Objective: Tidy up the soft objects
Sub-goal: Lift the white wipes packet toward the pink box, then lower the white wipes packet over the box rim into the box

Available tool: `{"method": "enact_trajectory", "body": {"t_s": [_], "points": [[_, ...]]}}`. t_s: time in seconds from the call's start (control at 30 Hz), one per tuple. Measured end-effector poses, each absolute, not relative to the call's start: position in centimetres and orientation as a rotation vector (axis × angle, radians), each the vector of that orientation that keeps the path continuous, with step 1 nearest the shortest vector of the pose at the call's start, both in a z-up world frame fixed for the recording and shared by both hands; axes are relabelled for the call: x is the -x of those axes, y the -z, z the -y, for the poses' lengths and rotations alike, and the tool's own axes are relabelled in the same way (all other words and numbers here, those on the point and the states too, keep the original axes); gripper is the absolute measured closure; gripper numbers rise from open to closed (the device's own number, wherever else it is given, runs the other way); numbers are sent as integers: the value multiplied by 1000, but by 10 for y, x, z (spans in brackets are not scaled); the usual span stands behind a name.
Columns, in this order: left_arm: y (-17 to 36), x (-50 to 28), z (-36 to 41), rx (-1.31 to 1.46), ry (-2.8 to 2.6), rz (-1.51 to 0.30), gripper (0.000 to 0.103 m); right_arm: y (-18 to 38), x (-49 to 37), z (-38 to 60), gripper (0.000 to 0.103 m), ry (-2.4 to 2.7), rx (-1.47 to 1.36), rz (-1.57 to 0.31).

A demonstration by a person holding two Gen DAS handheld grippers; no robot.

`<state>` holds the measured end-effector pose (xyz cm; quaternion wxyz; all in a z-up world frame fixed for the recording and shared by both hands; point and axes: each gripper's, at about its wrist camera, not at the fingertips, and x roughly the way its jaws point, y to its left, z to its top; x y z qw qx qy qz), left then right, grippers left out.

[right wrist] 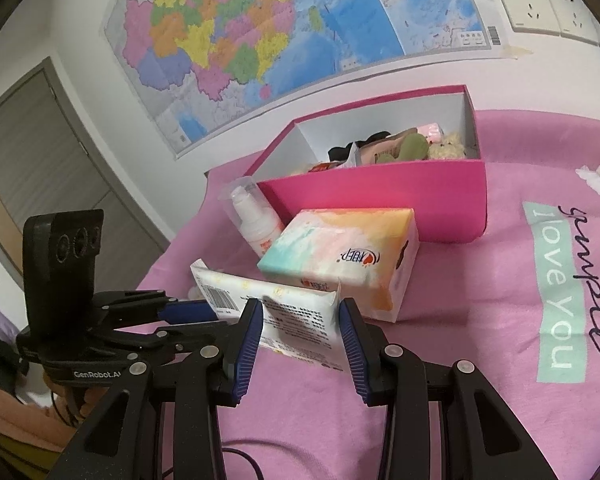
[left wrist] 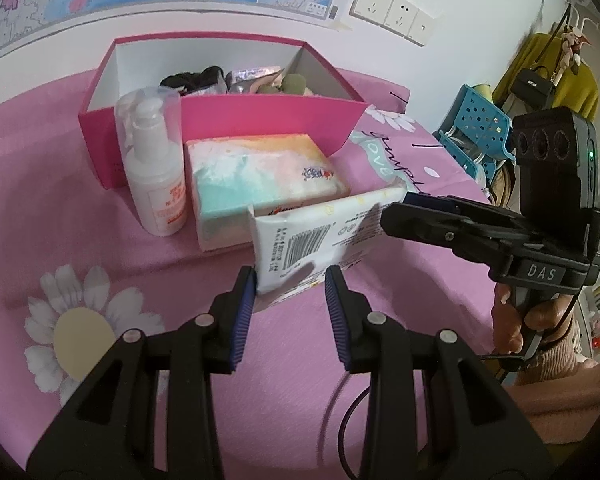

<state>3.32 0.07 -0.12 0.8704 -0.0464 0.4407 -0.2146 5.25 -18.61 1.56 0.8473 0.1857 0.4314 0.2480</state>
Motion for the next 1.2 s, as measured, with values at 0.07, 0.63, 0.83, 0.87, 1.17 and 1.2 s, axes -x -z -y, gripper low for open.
{"method": "enact_trajectory", "body": {"t_s": [0.07, 0.63, 0.83, 0.87, 1.17, 1.2], "points": [[-1, -33, 0, 95, 449, -914, 66, -17, -53, 188, 63, -523, -392, -902], [-20, -40, 7, 70, 455, -867, 66, -29, -57, 194, 63, -510, -381, -858], [-26, -41, 8, 72, 454, -849, 66, -32, -61, 197, 63, -506, -379, -843], [-27, -42, 7, 77, 459, -848, 66, -33, -62, 197, 63, -503, -377, -839], [-37, -54, 8, 76, 451, -823, 66, -39, -72, 201, 63, -508, -372, -810], [-37, -55, 8, 75, 450, -821, 66, -40, -74, 202, 63, -508, -371, -806]]}}
